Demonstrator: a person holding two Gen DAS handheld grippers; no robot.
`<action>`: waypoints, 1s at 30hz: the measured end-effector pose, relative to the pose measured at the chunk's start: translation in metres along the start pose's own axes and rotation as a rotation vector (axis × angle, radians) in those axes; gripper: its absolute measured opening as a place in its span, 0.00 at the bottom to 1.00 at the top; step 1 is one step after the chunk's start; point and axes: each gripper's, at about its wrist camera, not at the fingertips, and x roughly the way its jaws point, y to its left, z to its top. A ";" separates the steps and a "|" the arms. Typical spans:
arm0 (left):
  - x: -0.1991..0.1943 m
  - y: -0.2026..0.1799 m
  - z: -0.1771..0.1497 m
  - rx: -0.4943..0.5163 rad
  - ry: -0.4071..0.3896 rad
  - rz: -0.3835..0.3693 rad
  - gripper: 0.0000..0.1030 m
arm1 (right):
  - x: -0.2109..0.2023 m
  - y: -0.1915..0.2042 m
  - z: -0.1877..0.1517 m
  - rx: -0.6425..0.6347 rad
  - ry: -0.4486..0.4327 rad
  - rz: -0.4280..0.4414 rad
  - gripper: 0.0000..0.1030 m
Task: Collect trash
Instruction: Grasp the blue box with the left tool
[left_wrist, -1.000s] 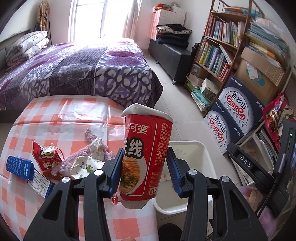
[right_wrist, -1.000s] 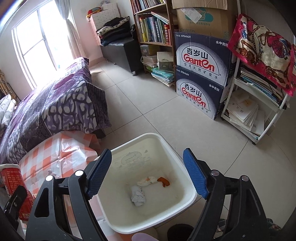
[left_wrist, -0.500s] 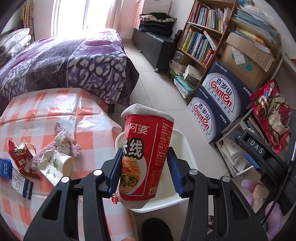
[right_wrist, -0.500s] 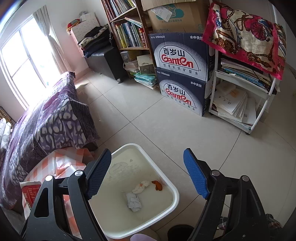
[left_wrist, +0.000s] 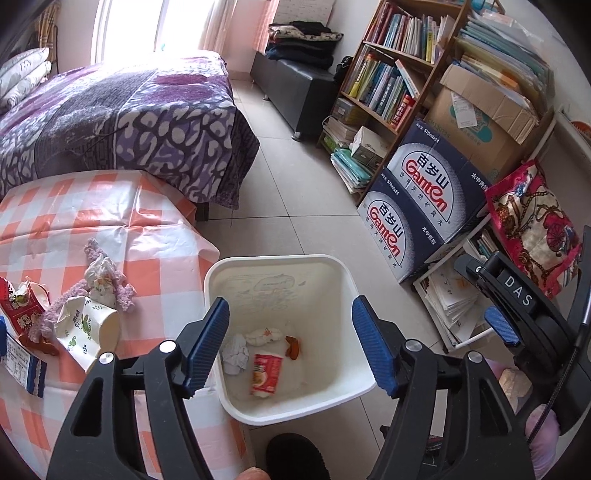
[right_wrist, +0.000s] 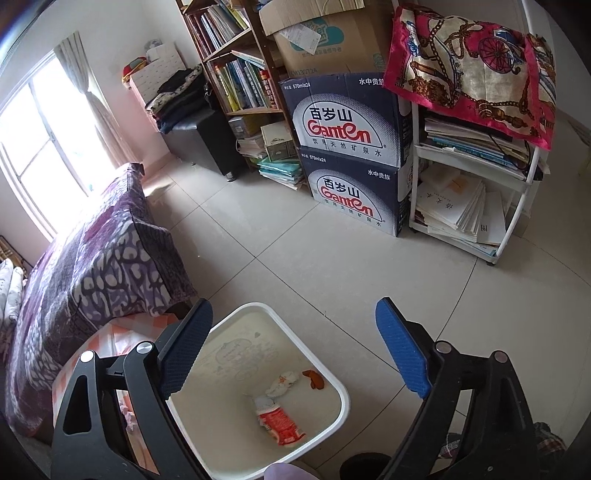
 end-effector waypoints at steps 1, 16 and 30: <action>-0.001 0.002 0.000 -0.004 -0.001 0.004 0.67 | -0.001 0.001 0.000 -0.002 -0.002 0.000 0.86; -0.021 0.072 -0.008 -0.083 -0.014 0.159 0.73 | 0.000 0.057 -0.030 -0.139 0.049 0.047 0.88; -0.054 0.187 -0.025 -0.315 0.002 0.402 0.75 | -0.003 0.135 -0.089 -0.381 0.127 0.114 0.89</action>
